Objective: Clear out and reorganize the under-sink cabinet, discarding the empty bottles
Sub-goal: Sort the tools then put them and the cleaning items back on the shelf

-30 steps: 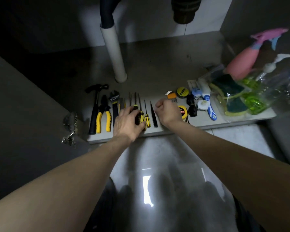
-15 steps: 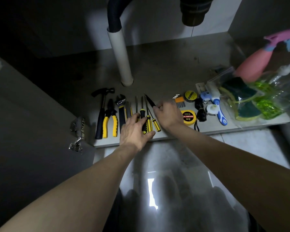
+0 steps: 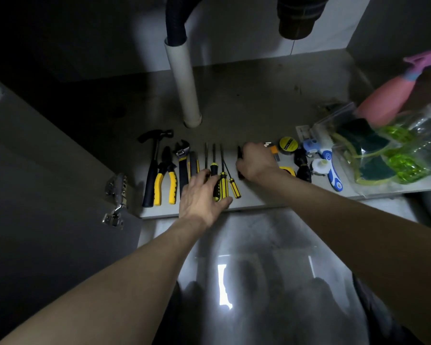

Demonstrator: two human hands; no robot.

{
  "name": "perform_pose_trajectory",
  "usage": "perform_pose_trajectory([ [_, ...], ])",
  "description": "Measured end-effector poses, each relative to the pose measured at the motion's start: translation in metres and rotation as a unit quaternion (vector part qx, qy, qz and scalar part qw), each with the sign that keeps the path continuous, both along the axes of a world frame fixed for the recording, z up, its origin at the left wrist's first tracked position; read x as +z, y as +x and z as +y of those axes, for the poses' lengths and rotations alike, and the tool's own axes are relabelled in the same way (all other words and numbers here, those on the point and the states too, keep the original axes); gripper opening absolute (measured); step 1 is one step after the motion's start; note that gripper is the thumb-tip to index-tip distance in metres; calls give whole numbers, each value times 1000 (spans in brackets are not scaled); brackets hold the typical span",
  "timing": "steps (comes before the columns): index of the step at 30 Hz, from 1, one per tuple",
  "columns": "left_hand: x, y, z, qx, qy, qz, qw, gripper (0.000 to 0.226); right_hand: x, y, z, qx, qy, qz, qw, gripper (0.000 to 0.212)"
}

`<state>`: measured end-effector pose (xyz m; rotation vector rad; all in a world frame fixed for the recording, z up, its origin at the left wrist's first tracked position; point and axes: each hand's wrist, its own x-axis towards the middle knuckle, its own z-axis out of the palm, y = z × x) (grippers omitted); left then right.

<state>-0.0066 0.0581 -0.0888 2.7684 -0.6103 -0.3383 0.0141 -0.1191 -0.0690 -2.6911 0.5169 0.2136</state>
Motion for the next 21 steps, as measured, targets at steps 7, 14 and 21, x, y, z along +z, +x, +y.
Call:
perform_pose_trajectory([
  [7, -1, -2, 3, -14, -1, -13, 1000, 75, -15, -47, 1, 22, -29, -6, 999, 18],
  [14, -1, -3, 8, -84, 5, -23, 996, 69, -9, -67, 7, 67, 37, -154, 985, 22],
  [21, -3, -2, 13, -92, 10, -23, 995, 58, -28, -64, 24, 39, 11, -90, 995, 31],
])
